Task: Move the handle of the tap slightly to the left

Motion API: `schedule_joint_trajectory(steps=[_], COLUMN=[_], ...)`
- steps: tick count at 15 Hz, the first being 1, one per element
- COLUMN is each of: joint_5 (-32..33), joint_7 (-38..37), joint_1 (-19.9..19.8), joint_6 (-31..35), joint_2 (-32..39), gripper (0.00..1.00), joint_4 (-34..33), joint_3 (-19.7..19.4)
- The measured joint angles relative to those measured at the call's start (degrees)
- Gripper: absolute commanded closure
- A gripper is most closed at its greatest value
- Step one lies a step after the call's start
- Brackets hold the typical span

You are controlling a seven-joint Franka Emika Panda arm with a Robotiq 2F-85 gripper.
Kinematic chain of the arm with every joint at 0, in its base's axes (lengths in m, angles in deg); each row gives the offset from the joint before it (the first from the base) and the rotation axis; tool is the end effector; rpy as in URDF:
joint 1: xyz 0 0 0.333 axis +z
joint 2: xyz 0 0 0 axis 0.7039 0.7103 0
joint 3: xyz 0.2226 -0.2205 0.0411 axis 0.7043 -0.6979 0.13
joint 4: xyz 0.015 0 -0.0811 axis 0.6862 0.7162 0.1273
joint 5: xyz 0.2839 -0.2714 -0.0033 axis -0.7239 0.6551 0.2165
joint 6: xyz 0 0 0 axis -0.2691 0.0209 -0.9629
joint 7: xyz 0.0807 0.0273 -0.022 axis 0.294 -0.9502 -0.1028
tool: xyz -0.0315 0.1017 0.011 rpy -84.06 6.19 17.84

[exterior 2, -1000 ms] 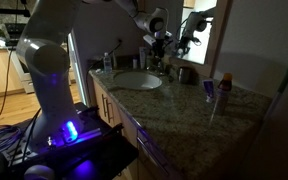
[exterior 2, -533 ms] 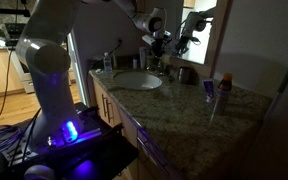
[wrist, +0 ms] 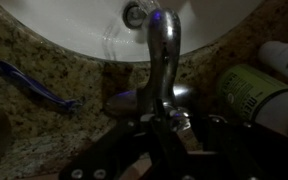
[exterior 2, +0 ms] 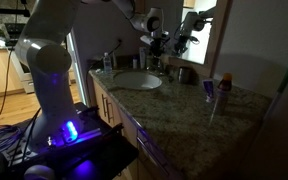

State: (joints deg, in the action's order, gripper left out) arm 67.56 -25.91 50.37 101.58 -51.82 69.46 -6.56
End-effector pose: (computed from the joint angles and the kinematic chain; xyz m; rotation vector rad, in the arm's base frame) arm 0.7095 0.0804 0.3542 -2.9775 0.3806 -0.2878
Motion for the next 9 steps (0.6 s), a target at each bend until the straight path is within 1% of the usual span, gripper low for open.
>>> schedule_joint_trajectory(steps=[5, 9], joint_5=[-1.7, -2.4], joint_7=[3.2, 3.3], joint_1=[-0.2, -0.1], joint_6=[1.3, 3.3], joint_2=[0.4, 0.6], gripper=[0.93, 0.93], joint_4=[0.0, 0.3], joint_3=[1.7, 2.2])
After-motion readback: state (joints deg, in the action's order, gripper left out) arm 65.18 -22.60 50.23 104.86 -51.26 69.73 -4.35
